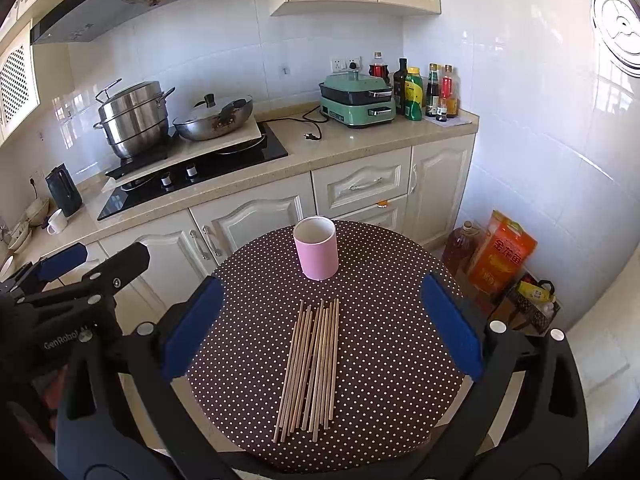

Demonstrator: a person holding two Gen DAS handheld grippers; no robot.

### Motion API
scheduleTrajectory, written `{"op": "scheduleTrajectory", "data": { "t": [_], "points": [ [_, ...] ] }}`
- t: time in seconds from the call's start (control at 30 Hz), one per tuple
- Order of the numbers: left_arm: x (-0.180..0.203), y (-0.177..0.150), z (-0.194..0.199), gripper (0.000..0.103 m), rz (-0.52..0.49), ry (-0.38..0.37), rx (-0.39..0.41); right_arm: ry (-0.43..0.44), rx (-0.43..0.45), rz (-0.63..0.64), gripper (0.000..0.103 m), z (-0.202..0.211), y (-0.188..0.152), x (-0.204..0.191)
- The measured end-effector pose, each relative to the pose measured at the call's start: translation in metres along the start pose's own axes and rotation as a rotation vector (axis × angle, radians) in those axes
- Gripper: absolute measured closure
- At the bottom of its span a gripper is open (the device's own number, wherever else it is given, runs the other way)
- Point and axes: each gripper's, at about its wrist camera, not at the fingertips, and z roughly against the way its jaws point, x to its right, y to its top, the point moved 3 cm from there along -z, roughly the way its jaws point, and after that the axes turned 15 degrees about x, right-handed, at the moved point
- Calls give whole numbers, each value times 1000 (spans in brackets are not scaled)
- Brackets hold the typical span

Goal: Organize utensils

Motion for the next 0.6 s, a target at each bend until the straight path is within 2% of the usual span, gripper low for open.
{"op": "scheduleTrajectory", "data": {
  "t": [0.6],
  "points": [
    [1, -1, 5, 4, -7, -1, 18, 3, 2, -3, 6, 0, 4, 2]
  ]
}}
